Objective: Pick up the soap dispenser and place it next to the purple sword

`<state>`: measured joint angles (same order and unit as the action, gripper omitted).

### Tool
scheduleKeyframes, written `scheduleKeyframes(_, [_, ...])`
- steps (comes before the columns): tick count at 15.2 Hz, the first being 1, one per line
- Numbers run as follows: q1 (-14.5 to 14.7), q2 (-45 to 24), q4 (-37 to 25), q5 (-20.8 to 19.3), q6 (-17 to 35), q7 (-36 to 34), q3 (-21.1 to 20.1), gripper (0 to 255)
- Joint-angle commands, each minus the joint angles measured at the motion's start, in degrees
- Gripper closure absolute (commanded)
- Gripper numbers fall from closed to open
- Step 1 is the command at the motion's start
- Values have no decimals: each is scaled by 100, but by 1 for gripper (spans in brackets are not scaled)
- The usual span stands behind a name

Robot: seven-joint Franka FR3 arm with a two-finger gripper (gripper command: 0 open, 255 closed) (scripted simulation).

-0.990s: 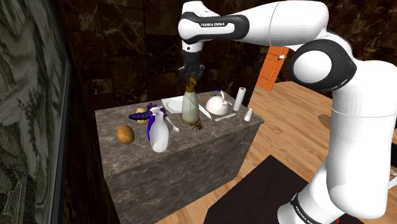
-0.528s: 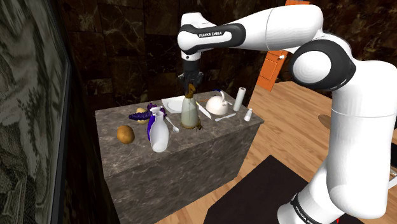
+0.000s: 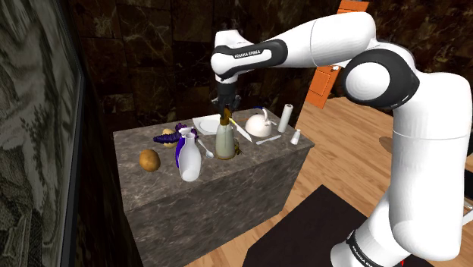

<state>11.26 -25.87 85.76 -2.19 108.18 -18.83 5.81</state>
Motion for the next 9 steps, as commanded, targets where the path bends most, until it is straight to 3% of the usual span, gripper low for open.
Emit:
scheduleKeyframes(1, [-1, -16, 114, 0, 137, -4, 0, 255])
scheduleKeyframes(9, [-6, -210, 444, 7, 660, -29, -8, 255])
